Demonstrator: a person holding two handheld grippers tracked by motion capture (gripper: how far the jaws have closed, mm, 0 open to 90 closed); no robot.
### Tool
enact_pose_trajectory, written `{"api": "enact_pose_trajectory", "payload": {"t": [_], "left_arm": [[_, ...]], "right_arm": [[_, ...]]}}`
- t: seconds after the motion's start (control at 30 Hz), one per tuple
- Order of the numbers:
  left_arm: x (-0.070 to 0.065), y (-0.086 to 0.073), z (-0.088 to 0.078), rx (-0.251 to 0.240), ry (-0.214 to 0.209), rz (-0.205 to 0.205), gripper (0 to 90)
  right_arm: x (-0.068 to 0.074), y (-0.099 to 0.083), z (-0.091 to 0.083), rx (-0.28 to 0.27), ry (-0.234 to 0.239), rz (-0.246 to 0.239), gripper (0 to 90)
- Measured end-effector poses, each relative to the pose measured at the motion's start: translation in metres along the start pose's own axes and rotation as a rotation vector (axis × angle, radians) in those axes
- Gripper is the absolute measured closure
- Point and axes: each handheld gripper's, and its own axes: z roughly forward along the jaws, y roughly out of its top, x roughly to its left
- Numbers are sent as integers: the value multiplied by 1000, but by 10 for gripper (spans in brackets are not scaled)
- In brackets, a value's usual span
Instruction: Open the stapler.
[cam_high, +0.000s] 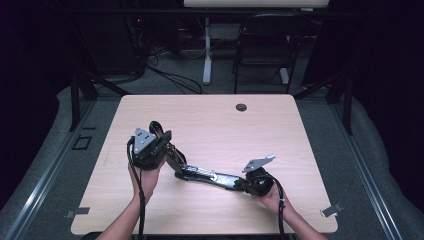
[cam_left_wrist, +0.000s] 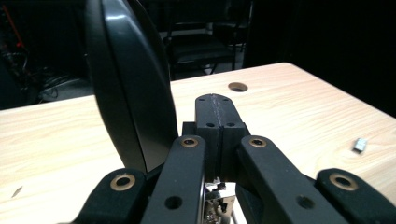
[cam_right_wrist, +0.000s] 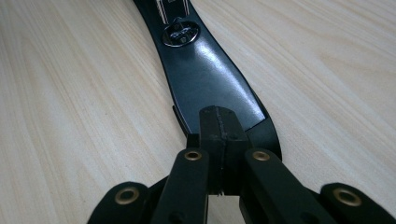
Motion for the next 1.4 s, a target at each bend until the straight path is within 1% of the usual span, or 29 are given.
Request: {"api": "enact_pose_trajectory", "payload": {"t": [0.17, 0.2, 0.27, 0.3, 0.33, 0.37, 0.43, 0.5, 0.53, 0.6, 0.67, 0.7, 0.73, 0.77, 0.8, 0.83, 0.9, 0.93, 0.97, 1.0, 1.07, 1.1, 1.13, 1.17, 1.2, 1.27, 1.3, 1.37, 1.4], "left_arm": [[6, -1, 1, 12, 29, -17, 900], [8, -1, 1, 22, 35, -24, 900], [11, -2, 2, 24, 48, -40, 900], [15, -3, 3, 38, 53, -55, 900], [17, -4, 4, 38, 57, -74, 900], [21, -4, 4, 54, 63, -79, 900], [27, -7, 5, 71, 66, -93, 900], [31, -7, 4, 80, 60, -104, 900], [32, -7, 4, 84, 53, -107, 900], [33, -6, 1, 87, 29, -99, 900], [32, -4, -1, 85, -10, -98, 900], [31, -3, -1, 84, -23, -93, 886], [30, -1, -3, 105, -49, -73, 859], [29, -1, -5, 102, -71, -66, 825], [28, 0, -6, 116, -91, -59, 795], [26, 0, -7, 141, -121, -42, 756], [25, 0, -8, 184, -183, -20, 654], [24, -1, -10, 210, -213, -10, 595], [24, -2, -11, 221, -239, -1, 550], [24, -2, -12, 238, -254, 10, 508], [25, -4, -15, 263, -295, 15, 440], [26, -5, -16, 263, -289, 13, 404], [28, -5, -19, 272, -294, 18, 388], [29, -6, -21, 269, -295, 6, 362], [30, -7, -24, 264, -288, 5, 322], [32, -8, -27, 259, -294, 0, 294], [34, -9, -29, 260, -282, -3, 269], [35, -10, -30, 276, -288, 1, 238], [36, -11, -31, 282, -293, 4, 223]], "right_arm": [[-1, 0, 0, -3, 3, 2, 900], [-1, -1, 0, -6, 5, 1, 900], [-1, -1, 0, -5, 3, 4, 900], [0, 0, 0, -4, 2, 3, 900], [-1, 0, 0, -1, 2, 1, 900], [-1, 0, 0, -4, 4, 0, 900], [-1, 0, 0, -1, -5, 0, 900], [0, 0, 0, -3, -9, -1, 900], [0, 0, 1, -4, -10, -1, 900], [0, 0, 0, -3, -9, -1, 900], [0, 1, 0, 0, -12, -2, 900], [0, 1, 0, 3, -12, -4, 900], [0, 1, 0, 5, -11, -5, 900], [0, 1, 0, 7, -11, -4, 900], [0, 2, 0, 16, -10, -8, 900], [1, 3, 1, 15, -11, -8, 900], [2, 7, 1, 44, -24, -36, 900], [3, 8, 1, 51, -25, -40, 900], [2, 9, 1, 65, -24, -43, 900], [2, 10, 1, 71, -23, -35, 900], [1, 11, 1, 82, -13, -36, 900], [0, 12, 0, 90, -1, -29, 865], [0, 13, 0, 103, 9, -26, 846], [-1, 14, 0, 113, 25, -22, 823], [-2, 16, -1, 127, 38, -28, 800], [-3, 18, -2, 138, 52, -34, 746], [-3, 19, -3, 142, 56, -35, 718], [-5, 21, -6, 137, 67, -20, 653], [-7, 23, -8, 143, 68, -19, 630]]}}
